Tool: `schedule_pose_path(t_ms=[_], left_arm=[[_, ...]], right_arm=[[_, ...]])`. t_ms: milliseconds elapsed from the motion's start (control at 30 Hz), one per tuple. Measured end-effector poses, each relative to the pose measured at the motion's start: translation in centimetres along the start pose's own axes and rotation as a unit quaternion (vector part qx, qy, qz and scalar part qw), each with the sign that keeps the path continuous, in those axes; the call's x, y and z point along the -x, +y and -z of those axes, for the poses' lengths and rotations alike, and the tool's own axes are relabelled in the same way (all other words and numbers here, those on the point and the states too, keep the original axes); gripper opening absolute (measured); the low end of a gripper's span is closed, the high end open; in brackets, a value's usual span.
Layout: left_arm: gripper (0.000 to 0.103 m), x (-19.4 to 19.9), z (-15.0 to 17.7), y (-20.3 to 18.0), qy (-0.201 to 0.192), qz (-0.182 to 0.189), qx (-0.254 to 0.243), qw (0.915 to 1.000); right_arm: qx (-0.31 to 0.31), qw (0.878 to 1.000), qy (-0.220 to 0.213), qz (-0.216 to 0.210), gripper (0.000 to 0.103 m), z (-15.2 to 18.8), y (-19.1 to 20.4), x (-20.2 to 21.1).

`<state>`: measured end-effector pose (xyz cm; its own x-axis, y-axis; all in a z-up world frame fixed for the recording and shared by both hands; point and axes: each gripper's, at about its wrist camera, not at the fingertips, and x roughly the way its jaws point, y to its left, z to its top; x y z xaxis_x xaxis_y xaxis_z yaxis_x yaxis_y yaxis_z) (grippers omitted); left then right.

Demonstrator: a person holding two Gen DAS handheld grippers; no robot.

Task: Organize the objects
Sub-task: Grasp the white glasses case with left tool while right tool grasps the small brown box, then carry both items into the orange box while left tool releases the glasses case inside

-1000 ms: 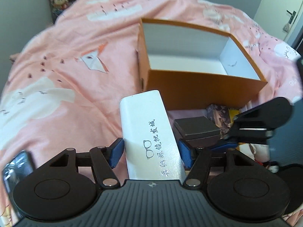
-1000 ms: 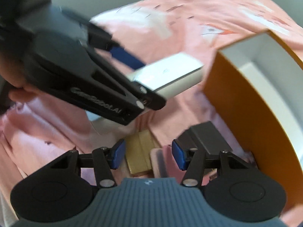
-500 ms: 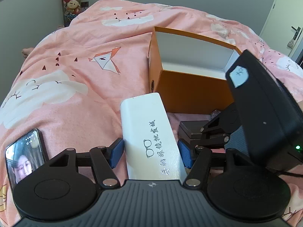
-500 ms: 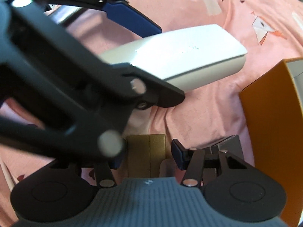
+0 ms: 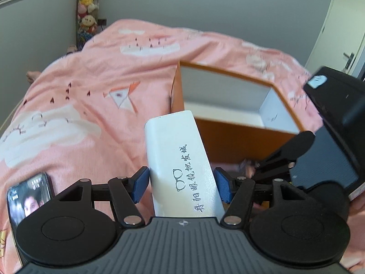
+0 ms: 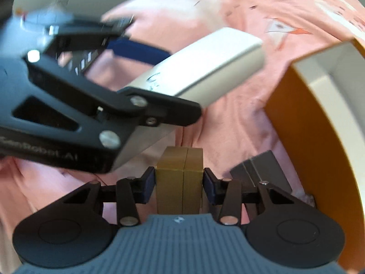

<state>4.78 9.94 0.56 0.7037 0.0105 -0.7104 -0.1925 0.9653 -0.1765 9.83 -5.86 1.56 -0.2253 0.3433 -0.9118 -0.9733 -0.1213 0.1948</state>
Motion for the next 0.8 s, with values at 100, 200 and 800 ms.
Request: schedule_pose_path(t_ms=[100, 200, 800], left_arm=[[0.071, 0.5, -1.0, -0.5, -0.017, 0.002, 0.002, 0.9999], [0.071, 0.7, -2.1, -1.3, -0.032, 0.004, -0.008, 0.9994], [0.071, -4.6, -9.3, -7.0, -0.078, 0.040, -0.055, 0.9946]], right_arm=[[-0.044, 0.998, -0.038, -0.013, 0.047, 0.5, -1.0, 2.3], [-0.071, 0.995, -0.070, -0.010, 0.047, 0.7, -1.6, 4.3], [-0.148, 0.952, -0.204, 0.174, 0.047, 2.1, -8.3, 14.5]])
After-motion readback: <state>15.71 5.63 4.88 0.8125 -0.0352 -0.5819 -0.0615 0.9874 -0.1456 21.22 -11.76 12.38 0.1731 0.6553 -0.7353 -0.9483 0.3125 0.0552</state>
